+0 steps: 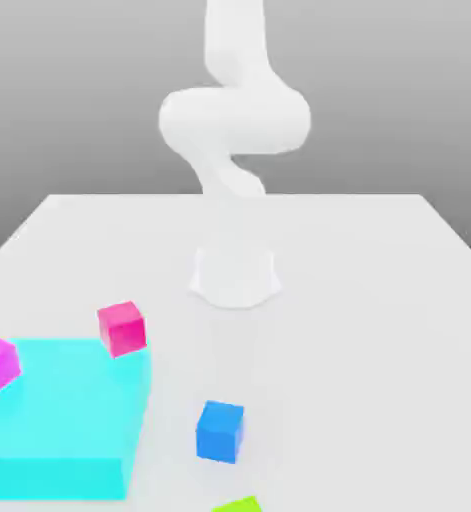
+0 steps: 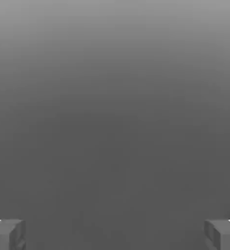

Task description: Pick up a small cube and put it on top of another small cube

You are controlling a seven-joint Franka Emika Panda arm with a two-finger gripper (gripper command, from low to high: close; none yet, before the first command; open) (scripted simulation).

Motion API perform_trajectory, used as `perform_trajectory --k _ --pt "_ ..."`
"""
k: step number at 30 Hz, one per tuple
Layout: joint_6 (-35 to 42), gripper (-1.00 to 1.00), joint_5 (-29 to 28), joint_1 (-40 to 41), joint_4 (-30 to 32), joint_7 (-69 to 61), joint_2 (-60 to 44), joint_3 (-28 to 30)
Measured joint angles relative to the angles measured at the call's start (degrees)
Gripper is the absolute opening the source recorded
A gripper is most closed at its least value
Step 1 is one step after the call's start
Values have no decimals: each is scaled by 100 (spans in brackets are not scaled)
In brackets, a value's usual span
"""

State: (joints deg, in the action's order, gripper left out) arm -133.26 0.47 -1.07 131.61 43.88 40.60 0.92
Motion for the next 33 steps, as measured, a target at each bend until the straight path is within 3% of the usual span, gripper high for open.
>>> perform_trajectory --k 16,29,33 --pt "-946 0 421 -472 -109 -1339 -3360 410" --pt "-1730 0 344 -463 -192 -2125 -6032 373" --pt "-2296 0 401 -402 -338 -2225 -6862 295"
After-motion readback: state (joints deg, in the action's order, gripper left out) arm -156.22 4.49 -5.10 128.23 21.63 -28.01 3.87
